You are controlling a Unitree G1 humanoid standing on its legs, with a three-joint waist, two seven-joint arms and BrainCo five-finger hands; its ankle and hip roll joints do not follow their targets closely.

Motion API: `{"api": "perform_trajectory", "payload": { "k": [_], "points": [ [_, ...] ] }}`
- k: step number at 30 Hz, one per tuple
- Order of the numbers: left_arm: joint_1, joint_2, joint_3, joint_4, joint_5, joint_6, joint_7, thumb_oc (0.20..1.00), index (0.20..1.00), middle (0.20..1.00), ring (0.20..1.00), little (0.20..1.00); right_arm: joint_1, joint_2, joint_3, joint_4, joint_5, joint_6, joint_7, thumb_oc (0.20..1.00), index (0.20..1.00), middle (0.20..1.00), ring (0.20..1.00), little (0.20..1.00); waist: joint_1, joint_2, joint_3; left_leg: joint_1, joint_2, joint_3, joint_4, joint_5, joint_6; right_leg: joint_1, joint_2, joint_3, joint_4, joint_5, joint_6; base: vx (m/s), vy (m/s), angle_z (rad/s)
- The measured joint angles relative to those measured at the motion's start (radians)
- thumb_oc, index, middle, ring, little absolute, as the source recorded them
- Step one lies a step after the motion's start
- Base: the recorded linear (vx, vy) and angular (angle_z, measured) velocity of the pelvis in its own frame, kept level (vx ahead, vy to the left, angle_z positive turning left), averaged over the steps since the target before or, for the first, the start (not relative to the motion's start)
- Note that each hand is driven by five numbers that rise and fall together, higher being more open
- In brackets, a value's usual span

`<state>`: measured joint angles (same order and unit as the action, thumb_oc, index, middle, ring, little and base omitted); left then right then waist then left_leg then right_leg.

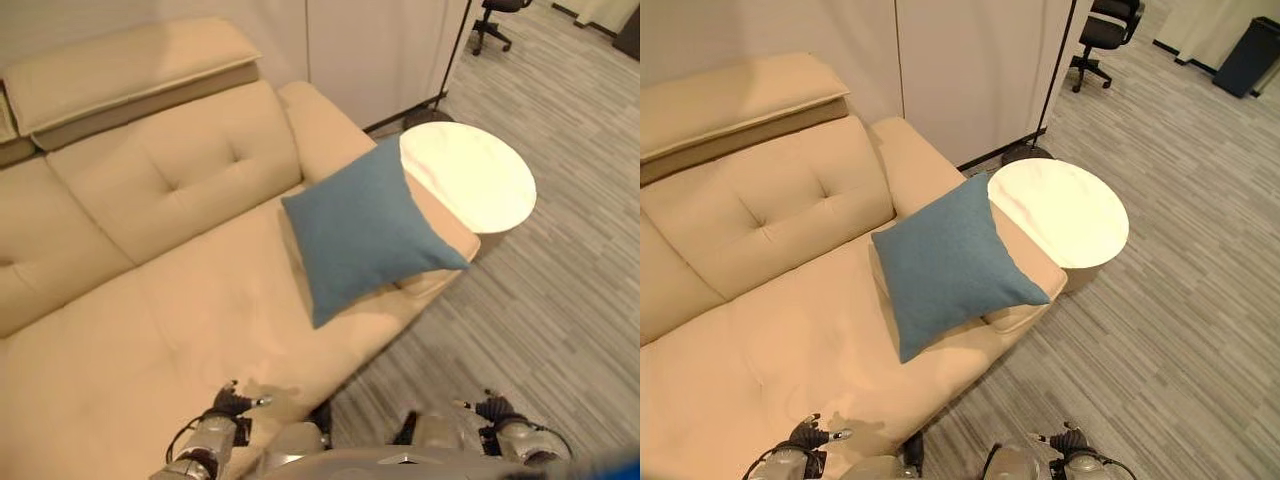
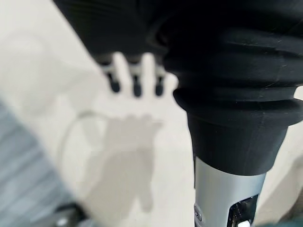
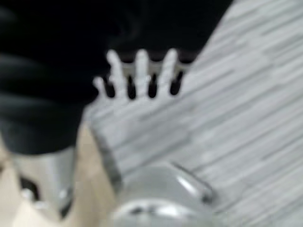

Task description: Pick up all the scattered cushions and arrange them neatly on the sofa.

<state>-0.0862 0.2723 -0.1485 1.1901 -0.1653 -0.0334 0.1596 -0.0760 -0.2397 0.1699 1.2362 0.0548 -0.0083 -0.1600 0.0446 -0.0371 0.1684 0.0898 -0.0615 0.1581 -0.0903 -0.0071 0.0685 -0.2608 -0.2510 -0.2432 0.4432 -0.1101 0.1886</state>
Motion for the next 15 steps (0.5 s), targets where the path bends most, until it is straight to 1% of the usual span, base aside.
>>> {"api": "perform_trajectory", "payload": {
  "k": [1,2,3,4,5,6,7,8,9,11,13,14,15],
  "points": [
    [-0.002,0.017,0.002,0.003,0.0,0.0,0.001,1.0,1.0,1.0,1.0,1.0,0.002,0.003,0.0,-0.002,0.0,0.0,0.0,1.0,1.0,1.0,1.0,1.0,-0.001,-0.033,-0.012,-0.002,-0.016,-0.019,0.001,-0.003,-0.003,0.008,0.051,0.095,-0.238,0.046,0.015,0.15,-0.068,0.57],
    [-0.002,0.02,0.002,0.005,0.0,0.001,0.001,1.0,1.0,1.0,1.0,1.0,0.001,0.003,-0.002,-0.002,0.0,0.0,0.0,1.0,1.0,1.0,1.0,1.0,-0.005,-0.036,-0.01,-0.002,-0.022,-0.026,0.0,-0.004,-0.003,-0.003,0.056,0.092,-0.282,0.08,0.008,0.23,-0.119,0.63],
    [0.014,0.014,0.001,0.006,0.0,0.001,0.001,1.0,1.0,1.0,1.0,1.0,-0.001,0.006,-0.014,0.014,0.0,0.0,0.0,1.0,1.0,1.0,1.0,1.0,-0.008,-0.054,-0.022,0.018,-0.026,-0.05,0.001,-0.017,0.001,0.015,0.072,0.091,-0.365,0.154,0.003,0.18,-0.09,0.54],
    [0.024,0.011,0.001,0.006,0.0,0.001,0.001,1.0,1.0,1.0,1.0,1.0,0.003,0.008,-0.021,0.02,0.0,0.0,-0.001,1.0,1.0,1.0,1.0,1.0,-0.014,-0.055,-0.023,0.037,-0.026,-0.066,0.001,-0.025,0.0,0.037,0.073,0.091,-0.365,0.173,-0.01,0.14,-0.08,0.58],
    [0.044,0.006,0.002,0.005,0.0,0.0,0.002,1.0,1.0,1.0,1.0,1.0,0.031,0.009,-0.026,0.021,0.0,0.0,0.0,1.0,1.0,1.0,1.0,1.0,-0.016,-0.069,-0.039,0.066,-0.022,-0.086,0.001,-0.045,-0.018,0.082,0.077,0.079,-0.388,0.223,-0.041,0.19,-0.102,0.39],
    [0.063,0.001,0.001,0.003,0.0,0.0,0.001,1.0,1.0,1.0,1.0,1.0,0.039,0.008,-0.037,0.023,0.0,0.0,-0.001,1.0,1.0,1.0,1.0,1.0,-0.016,-0.059,-0.049,0.08,-0.002,-0.092,0.004,-0.057,-0.036,0.101,0.1,0.066,-0.407,0.247,-0.078,0.17,-0.104,0.22],
    [0.073,-0.011,0.003,0.003,0.0,0.002,0.002,1.0,1.0,1.0,1.0,1.0,0.035,0.003,-0.045,0.026,0.0,0.001,-0.001,1.0,1.0,1.0,1.0,1.0,-0.025,-0.037,-0.059,0.088,0.037,-0.094,0.003,-0.069,-0.056,0.149,0.138,0.042,-0.472,0.256,-0.099,0.23,-0.152,0.16],
    [0.074,-0.02,0.003,0.002,0.0,0.002,0.001,1.0,1.0,1.0,1.0,1.0,0.043,0.002,-0.045,0.027,0.0,0.001,-0.001,1.0,1.0,1.0,1.0,1.0,-0.028,-0.027,-0.068,0.104,0.058,-0.109,0.006,-0.078,-0.07,0.193,0.162,0.024,-0.521,0.263,-0.106,0.12,-0.094,0.16],
    [0.073,-0.033,0.003,-0.005,-0.002,0.001,0.001,1.0,1.0,1.0,1.0,1.0,0.063,-0.003,-0.045,0.025,0.001,0.001,-0.002,1.0,1.0,1.0,1.0,1.0,-0.028,-0.023,-0.084,0.115,0.079,-0.11,0.016,-0.087,-0.085,0.218,0.186,0.017,-0.542,0.26,-0.132,0.11,-0.085,0.16],
    [0.078,-0.036,0.002,-0.04,-0.007,-0.002,0.001,1.0,1.0,1.0,1.0,1.0,0.072,-0.019,-0.046,0.013,0.001,0.0,-0.006,1.0,1.0,1.0,1.0,1.0,-0.027,-0.021,-0.091,0.097,0.092,-0.109,0.045,-0.093,-0.095,0.22,0.198,0.014,-0.537,0.261,-0.152,0.05,-0.052,0.01],
    [0.067,-0.037,0.003,-0.044,-0.011,-0.002,0.002,1.0,1.0,1.0,1.0,1.0,0.07,-0.037,-0.048,-0.004,0.001,0.0,-0.01,1.0,1.0,1.0,1.0,1.0,-0.027,-0.017,-0.091,0.092,0.1,-0.11,0.046,-0.094,-0.095,0.218,0.206,0.014,-0.537,0.259,-0.155,0.02,-0.045,0.0],
    [0.051,-0.036,0.012,-0.083,-0.016,-0.002,0.005,1.0,1.0,1.0,1.0,1.0,0.075,-0.071,-0.081,-0.026,0.001,-0.002,-0.015,1.0,1.0,1.0,1.0,1.0,-0.029,-0.009,-0.096,0.082,0.11,-0.11,0.04,-0.095,-0.097,0.206,0.215,0.008,-0.537,0.257,-0.154,0.02,-0.033,0.08],
    [0.045,-0.036,0.014,-0.092,-0.021,-0.006,0.011,1.0,1.0,1.0,1.0,1.0,0.075,-0.085,-0.091,-0.027,0.002,-0.006,-0.023,1.0,1.0,1.0,1.0,1.0,-0.029,-0.008,-0.096,0.078,0.111,-0.111,0.037,-0.095,-0.097,0.202,0.216,0.006,-0.537,0.256,-0.152,0.01,-0.023,0.08]
  ]
}}
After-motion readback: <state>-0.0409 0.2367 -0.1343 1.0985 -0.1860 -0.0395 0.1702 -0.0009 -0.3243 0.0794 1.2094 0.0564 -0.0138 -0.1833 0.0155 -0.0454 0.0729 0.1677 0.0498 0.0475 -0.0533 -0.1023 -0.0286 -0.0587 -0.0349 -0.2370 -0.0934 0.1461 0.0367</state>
